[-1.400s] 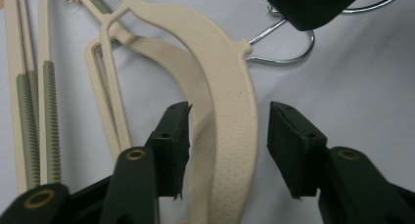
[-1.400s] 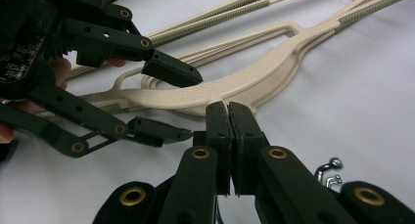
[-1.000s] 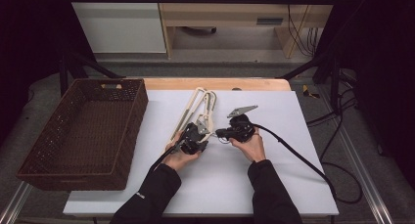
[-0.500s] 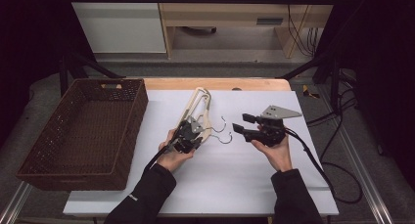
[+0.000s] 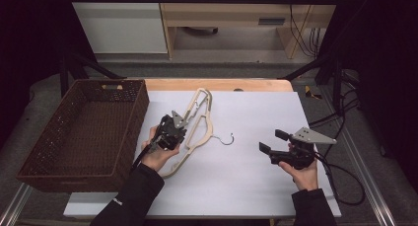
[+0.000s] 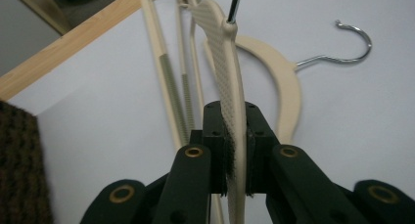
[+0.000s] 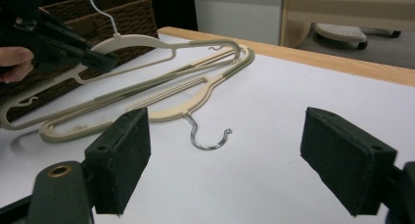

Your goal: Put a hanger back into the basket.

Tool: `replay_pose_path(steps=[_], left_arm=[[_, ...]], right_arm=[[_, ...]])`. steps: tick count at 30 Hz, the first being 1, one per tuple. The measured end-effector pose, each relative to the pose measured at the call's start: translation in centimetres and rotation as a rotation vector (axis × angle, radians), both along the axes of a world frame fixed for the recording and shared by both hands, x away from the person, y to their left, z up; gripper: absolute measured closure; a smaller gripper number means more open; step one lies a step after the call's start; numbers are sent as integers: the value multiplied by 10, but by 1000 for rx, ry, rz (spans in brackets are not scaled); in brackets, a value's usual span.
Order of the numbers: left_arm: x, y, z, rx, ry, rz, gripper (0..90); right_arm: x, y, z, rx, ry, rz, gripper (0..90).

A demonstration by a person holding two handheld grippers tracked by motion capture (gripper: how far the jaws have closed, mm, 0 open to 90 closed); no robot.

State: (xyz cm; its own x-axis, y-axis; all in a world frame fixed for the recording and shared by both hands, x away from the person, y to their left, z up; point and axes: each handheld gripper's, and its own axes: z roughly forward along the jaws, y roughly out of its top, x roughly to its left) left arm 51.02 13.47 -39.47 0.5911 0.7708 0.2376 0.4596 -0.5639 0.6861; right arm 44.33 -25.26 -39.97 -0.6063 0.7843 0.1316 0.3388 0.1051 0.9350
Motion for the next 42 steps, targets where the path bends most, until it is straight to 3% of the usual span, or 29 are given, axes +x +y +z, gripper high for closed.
replay_pose_path(steps=[7, 12, 16, 19, 23, 31, 32, 37, 42], left_arm=[[4, 26, 6, -30, -18, 54, 853], [2, 39, 12, -69, -11, 50, 855], [-5, 45, 19, -100, -40, 46, 856], [-11, 50, 29, -136, -55, 22, 856], [-21, 55, 44, -217, -73, 1, 855], [-42, 70, 79, -296, -95, -76, 855], [-44, 73, 84, -279, -103, -89, 855], [-53, 83, 105, -279, -135, -111, 855], [-53, 99, 120, -318, -134, -126, 854]], right_arm=[[-5, -9, -4, 6, 6, -32, 150], [-8, -9, -4, 3, -4, -20, 131], [-9, -10, -3, -1, -7, -15, 122], [-11, -11, -2, -1, -13, -20, 120], [-13, -13, 0, 3, -18, -16, 116], [-17, -14, 5, 5, -38, -19, 92], [-18, -14, 5, 2, -39, -16, 90], [-19, -15, 6, 11, -43, -21, 67], [-20, -15, 7, 10, -43, -26, 48]])
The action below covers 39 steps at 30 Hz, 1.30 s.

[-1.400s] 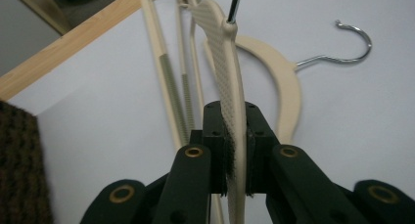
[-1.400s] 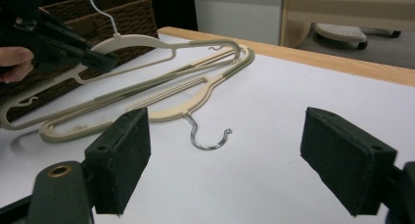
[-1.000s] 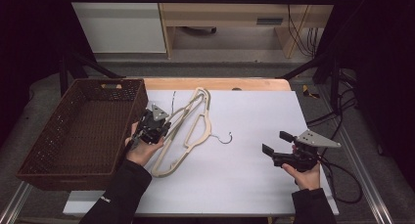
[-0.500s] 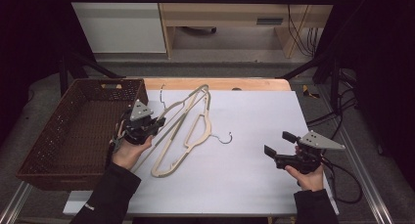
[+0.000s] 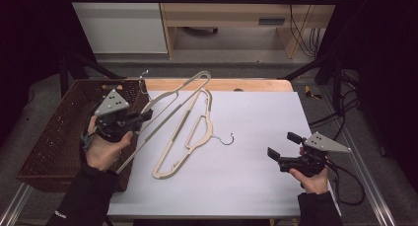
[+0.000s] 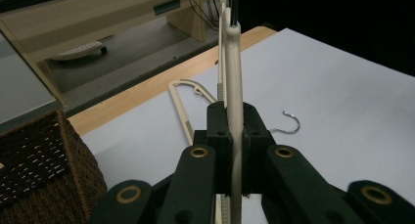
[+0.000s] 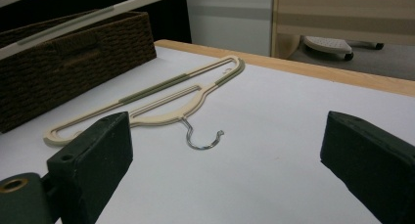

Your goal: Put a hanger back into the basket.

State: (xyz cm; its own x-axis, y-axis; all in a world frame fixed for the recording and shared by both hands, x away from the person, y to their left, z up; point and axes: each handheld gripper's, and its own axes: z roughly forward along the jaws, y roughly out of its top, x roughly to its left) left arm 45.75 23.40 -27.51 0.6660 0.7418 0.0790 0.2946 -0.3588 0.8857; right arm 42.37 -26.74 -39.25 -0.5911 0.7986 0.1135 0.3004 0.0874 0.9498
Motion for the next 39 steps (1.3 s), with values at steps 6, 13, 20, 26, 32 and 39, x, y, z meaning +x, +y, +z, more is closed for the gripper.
replay_pose_path(steps=[6, 13, 20, 26, 32, 39], left_arm=[[-2, 13, 14, 23, -13, -9, 855], [3, 36, 28, 22, -25, 17, 855], [16, 69, 29, 19, -11, 59, 854], [23, 93, 25, 32, -32, 82, 854], [27, 115, 19, 46, -18, 102, 854], [38, 140, 8, 67, 18, 125, 854]], right_arm=[[1, 0, -1, -5, 11, -13, 38], [1, -1, -2, -11, 22, -21, 38], [2, -2, -3, -18, 27, -27, 36], [3, -1, -3, -21, 27, -32, 34], [4, 0, -5, -26, 33, -30, 34], [4, 0, -5, -25, 35, -29, 35]])
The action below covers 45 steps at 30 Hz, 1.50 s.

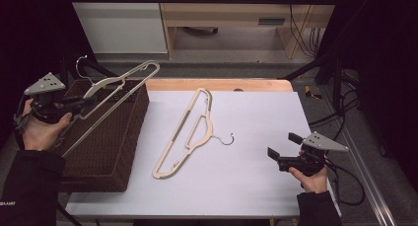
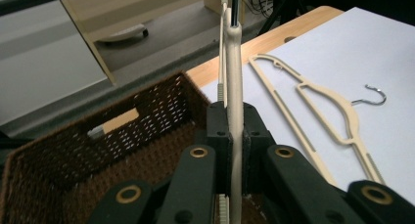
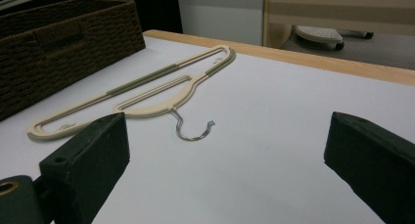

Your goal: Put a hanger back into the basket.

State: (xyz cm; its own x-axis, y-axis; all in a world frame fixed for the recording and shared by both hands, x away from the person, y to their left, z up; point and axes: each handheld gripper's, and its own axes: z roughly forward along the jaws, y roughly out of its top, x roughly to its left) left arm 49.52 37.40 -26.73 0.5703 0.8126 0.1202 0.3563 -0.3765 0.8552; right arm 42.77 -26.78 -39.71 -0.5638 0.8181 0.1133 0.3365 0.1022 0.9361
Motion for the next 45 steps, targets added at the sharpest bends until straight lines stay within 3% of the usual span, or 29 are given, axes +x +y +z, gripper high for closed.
replay_pose_path(steps=[9, 12, 19, 30, 40, 45], left_arm=[[10, 28, -18, 6, 36, 68, 854], [12, 38, -26, -9, 55, 92, 854], [9, 51, -40, -14, 85, 104, 854], [12, 51, -76, -6, 168, 127, 849], [17, 48, -103, -9, 225, 183, 837], [21, 51, -112, 14, 286, 230, 809]], right_arm=[[0, 0, -1, -3, 3, -2, 36], [1, 0, -1, -1, 4, 1, 36], [1, 0, -2, -1, 11, -2, 36], [2, 0, -3, -3, 16, 2, 36], [2, 3, -4, -3, 22, 7, 36], [2, 3, -4, -2, 21, 11, 36]])
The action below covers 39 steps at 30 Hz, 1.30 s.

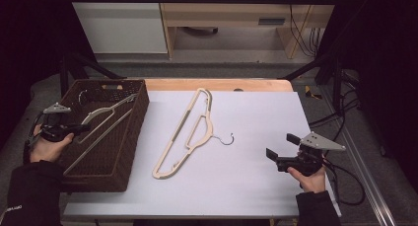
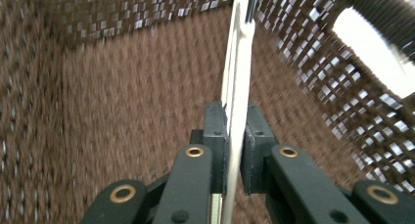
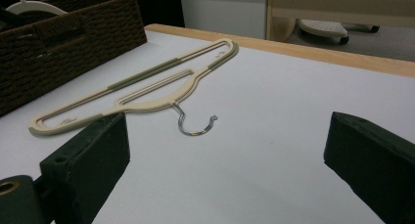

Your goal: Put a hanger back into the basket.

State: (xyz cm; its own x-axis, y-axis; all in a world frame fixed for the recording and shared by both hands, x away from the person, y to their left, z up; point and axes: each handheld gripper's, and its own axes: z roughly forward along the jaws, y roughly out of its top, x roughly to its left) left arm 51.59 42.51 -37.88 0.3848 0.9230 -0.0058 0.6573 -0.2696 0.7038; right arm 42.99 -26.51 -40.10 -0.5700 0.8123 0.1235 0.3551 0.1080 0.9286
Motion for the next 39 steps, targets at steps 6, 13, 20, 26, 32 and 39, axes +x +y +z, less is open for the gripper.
replay_pose_path(steps=[6, 13, 20, 26, 32, 39], left_arm=[[-1, 10, -4, 3, 32, 54, 807], [3, 11, -9, 57, 90, 126, 710], [6, 16, -12, 58, 127, 219, 549], [5, 21, -13, 61, 136, 264, 499], [3, 25, -12, 61, 140, 285, 469], [-9, 20, 6, 49, 45, 261, 432]], right_arm=[[0, 1, -1, -3, 1, 4, 37], [0, 2, 0, -1, -3, 6, 37], [0, 3, 0, -1, -3, 12, 36], [0, 3, 0, -5, -4, 12, 36], [1, 3, -1, -7, -1, 17, 35], [0, 2, 1, -4, -8, 12, 34]])
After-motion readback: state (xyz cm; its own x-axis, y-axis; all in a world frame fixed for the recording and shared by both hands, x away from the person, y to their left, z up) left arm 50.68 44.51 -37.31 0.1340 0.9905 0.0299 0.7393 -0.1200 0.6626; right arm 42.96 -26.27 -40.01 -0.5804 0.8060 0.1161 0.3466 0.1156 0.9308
